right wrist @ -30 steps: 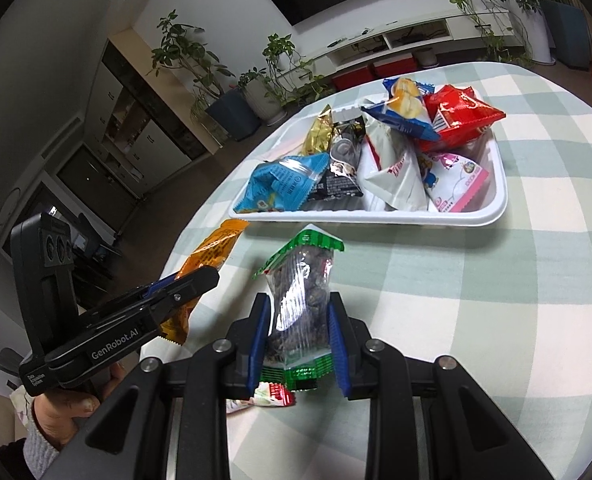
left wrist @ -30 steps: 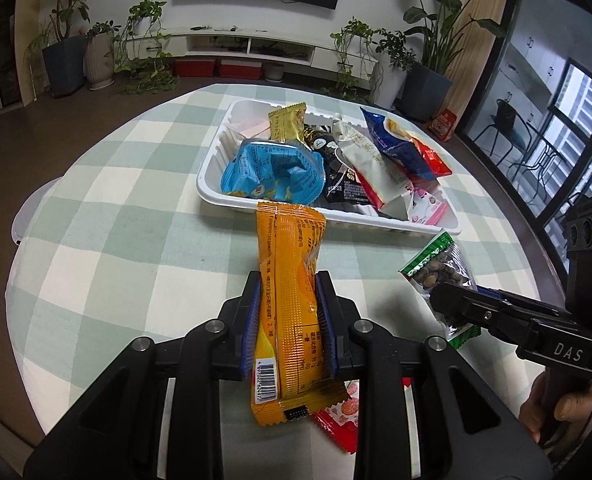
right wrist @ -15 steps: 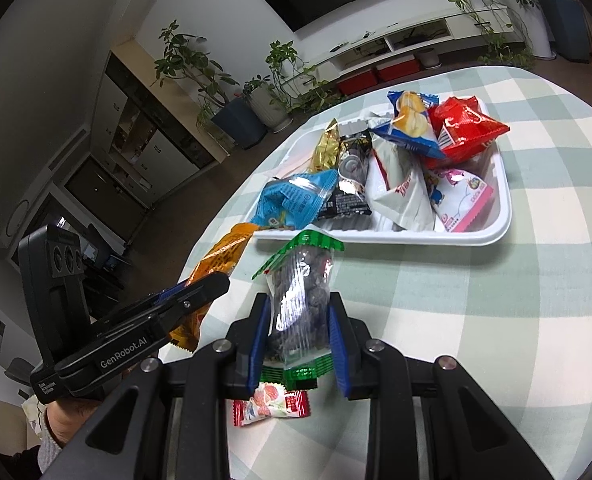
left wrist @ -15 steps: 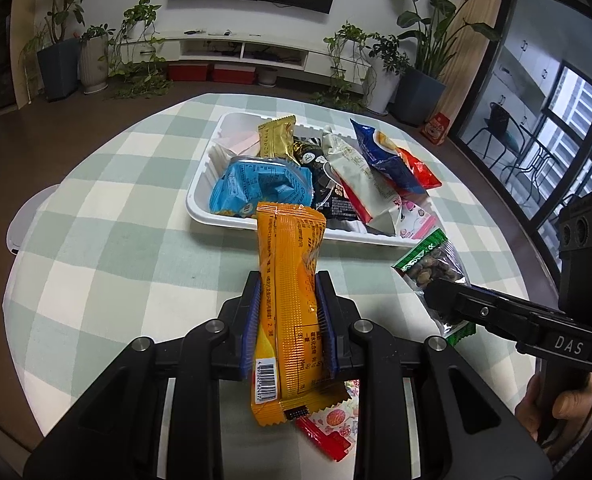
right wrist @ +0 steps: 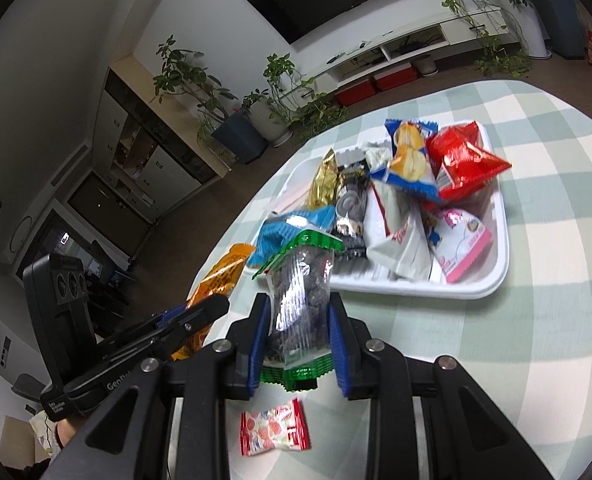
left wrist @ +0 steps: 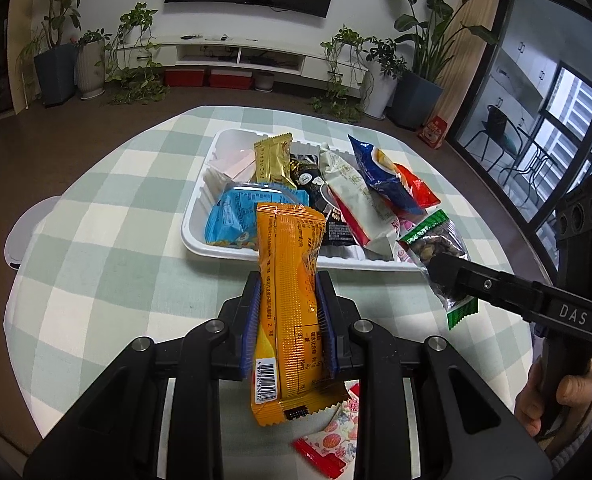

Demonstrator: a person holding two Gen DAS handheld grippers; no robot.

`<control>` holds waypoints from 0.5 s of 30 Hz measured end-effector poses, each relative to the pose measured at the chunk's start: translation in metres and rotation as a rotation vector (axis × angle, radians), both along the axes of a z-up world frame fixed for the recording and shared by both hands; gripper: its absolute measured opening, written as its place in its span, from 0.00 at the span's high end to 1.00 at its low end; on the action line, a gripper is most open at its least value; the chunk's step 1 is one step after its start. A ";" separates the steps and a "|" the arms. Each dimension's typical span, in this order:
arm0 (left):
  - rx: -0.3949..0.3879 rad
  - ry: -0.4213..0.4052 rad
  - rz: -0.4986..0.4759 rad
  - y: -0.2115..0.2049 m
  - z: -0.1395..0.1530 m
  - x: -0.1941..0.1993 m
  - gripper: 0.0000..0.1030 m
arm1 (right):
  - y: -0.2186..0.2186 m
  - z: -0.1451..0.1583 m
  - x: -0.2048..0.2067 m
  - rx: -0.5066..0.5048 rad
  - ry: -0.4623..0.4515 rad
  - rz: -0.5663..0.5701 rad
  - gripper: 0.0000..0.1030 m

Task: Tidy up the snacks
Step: 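Carry the orange bar and nut bag over the white tray with both grippers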

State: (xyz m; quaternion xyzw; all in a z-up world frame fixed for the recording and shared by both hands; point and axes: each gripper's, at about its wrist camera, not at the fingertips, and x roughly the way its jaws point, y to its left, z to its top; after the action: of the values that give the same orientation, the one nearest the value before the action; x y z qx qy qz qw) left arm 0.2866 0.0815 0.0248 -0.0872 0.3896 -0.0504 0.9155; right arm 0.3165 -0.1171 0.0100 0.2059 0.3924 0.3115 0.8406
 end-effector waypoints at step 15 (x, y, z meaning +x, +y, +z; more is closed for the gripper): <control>0.000 -0.010 -0.003 0.005 0.020 0.032 0.77 | -0.001 0.009 0.035 0.021 -0.013 -0.029 0.70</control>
State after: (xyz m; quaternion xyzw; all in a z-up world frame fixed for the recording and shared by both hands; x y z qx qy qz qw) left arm 0.3186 0.0862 0.0444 -0.0863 0.3853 -0.0519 0.9173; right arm 0.3512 -0.1184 0.0187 0.2183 0.3804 0.3048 0.8454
